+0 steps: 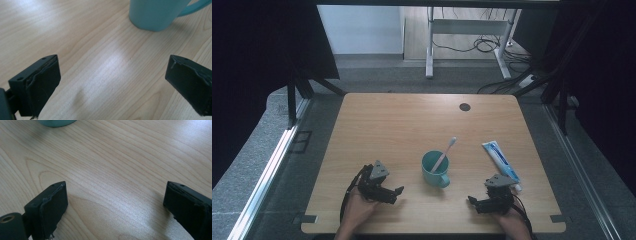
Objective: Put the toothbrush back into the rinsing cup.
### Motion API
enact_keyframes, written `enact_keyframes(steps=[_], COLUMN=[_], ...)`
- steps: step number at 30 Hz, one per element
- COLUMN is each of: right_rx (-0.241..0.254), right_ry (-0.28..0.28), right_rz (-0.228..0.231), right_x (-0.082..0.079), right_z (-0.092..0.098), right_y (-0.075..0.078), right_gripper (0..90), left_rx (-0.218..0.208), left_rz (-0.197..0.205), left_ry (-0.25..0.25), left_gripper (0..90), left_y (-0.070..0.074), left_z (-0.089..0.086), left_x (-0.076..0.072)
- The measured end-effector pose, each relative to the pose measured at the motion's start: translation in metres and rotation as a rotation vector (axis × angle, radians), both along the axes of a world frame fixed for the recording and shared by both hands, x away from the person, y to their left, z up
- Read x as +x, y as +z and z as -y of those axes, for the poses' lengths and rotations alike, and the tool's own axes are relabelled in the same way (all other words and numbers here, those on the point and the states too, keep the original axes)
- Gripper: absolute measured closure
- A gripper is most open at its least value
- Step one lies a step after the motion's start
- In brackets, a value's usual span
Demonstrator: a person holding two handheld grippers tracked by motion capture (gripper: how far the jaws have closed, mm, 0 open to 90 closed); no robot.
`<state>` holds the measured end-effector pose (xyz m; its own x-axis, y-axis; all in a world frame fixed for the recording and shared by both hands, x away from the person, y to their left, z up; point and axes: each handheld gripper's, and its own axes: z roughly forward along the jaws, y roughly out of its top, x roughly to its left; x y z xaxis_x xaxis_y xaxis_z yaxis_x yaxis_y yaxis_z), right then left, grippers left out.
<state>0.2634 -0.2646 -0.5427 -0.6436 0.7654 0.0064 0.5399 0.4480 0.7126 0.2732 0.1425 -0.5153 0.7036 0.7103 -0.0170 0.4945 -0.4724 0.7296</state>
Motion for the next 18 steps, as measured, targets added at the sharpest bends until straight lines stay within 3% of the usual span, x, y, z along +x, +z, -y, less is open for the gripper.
enact_keyframes(steps=[9,15,18], right_rx=[0.000,0.000,0.000], right_ry=[-0.001,0.000,0.000], right_rz=[0.000,0.000,0.000], right_x=[0.000,0.000,0.000], right_z=[0.000,0.000,0.000], right_y=[0.000,0.000,0.000], right_gripper=[5.1,5.1,5.1], left_rx=[0.029,0.046,0.059], left_rz=[-0.021,-0.033,-0.059], left_ry=[0.007,-0.001,-0.004], left_gripper=[0.5,0.5,0.5], left_y=[-0.018,-0.022,-0.029], left_z=[0.000,0.001,0.001], left_x=[-0.006,-0.006,-0.005])
